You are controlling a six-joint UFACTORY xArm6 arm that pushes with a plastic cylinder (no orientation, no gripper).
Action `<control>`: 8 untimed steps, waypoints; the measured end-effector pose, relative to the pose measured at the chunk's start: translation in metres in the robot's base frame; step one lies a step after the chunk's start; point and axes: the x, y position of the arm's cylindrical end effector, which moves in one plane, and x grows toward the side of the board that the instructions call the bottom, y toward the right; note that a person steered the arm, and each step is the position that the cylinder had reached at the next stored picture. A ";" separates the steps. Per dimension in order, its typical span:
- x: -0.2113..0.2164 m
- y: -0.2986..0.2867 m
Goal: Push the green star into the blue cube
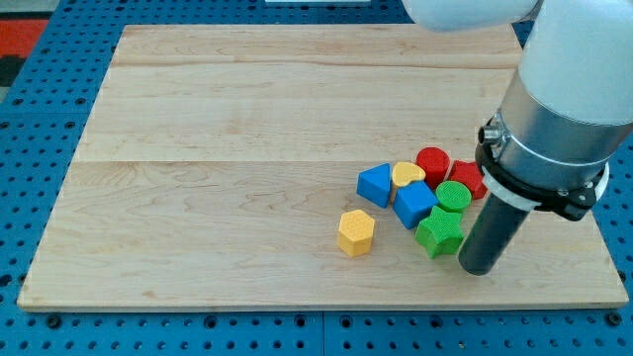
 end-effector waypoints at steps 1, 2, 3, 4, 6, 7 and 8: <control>-0.009 -0.002; -0.019 -0.015; -0.014 -0.018; 0.017 -0.003; 0.026 -0.080; 0.027 -0.092; 0.027 -0.092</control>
